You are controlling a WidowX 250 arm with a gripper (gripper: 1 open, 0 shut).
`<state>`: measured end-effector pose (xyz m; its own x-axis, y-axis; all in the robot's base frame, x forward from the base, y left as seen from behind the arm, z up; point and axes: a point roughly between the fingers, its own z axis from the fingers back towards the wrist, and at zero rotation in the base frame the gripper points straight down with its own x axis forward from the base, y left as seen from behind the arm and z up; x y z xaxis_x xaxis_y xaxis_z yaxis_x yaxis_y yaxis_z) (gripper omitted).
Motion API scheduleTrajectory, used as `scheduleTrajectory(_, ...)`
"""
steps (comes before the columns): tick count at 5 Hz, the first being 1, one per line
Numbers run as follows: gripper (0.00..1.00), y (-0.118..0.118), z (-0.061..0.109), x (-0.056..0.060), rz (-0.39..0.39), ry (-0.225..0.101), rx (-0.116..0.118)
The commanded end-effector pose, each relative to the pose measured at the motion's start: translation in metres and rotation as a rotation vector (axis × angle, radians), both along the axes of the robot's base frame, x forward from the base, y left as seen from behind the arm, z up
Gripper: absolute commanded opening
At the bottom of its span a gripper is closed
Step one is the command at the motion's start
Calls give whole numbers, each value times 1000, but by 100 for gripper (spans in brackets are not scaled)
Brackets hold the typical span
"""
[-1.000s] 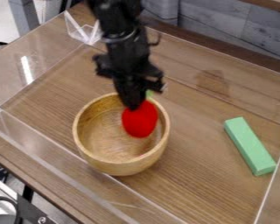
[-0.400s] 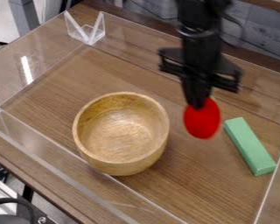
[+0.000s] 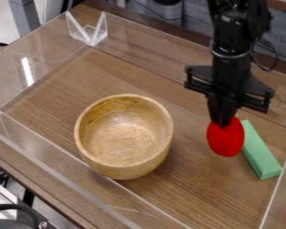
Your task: Move the red fruit to the right
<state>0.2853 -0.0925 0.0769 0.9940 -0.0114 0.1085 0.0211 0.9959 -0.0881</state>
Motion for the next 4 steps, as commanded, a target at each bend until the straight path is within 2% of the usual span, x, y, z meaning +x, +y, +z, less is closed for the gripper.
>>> scheduleTrajectory(1,0,-6,10,9,-7,-48,-7)
scheduleTrajectory(4,0,-10,-4,11,-32,-22,12)
